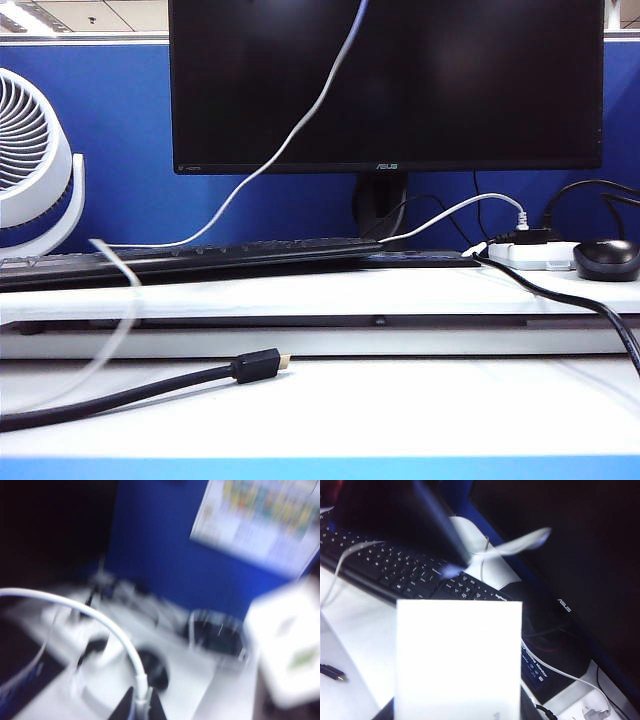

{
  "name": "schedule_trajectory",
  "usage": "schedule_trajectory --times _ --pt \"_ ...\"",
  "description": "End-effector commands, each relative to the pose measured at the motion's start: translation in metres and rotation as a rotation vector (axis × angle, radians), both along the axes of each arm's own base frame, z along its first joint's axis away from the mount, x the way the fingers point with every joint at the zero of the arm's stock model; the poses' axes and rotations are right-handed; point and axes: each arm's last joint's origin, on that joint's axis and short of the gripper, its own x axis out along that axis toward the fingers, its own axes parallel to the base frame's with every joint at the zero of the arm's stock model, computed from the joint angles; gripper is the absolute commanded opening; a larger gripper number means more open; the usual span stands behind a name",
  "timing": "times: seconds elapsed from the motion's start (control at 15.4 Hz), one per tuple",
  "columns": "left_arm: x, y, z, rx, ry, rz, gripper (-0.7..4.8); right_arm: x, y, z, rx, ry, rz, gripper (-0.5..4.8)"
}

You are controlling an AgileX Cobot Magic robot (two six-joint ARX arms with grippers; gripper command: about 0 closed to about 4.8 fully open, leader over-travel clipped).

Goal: Pick up the Type-C charging cable and the charging base, insert one end of the Type-C charger into the corresponding slot on the base, and finally place the plugged-in charger back on the table.

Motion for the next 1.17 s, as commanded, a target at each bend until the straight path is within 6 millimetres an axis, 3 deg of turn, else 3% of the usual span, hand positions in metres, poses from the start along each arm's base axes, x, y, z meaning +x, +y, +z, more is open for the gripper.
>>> schedule_trajectory --times 0.07,0.39,0.72,1.17 --pt "-0.001 0.001 0.026 -0.197 -0.005 -0.002 -0.07 -0.002 -0.001 0.006 0.040 -0.021 -0.001 -0.05" --pt "-0.009 0.003 0.049 -0.390 0.030 -0.157 -0.07 -0.003 0.003 0.015 0.191 -0.013 0.107 -0.05" --pt "-0.022 0.009 0.072 -0.534 -0.097 -0.308 -0.07 -0.007 0.008 0.032 0.430 0.034 0.297 -0.05" --pt "-0.029 0.013 0.082 -0.609 -0.151 -0.353 -0.07 -0.016 0.004 0.045 0.459 -0.092 0.298 -0.05"
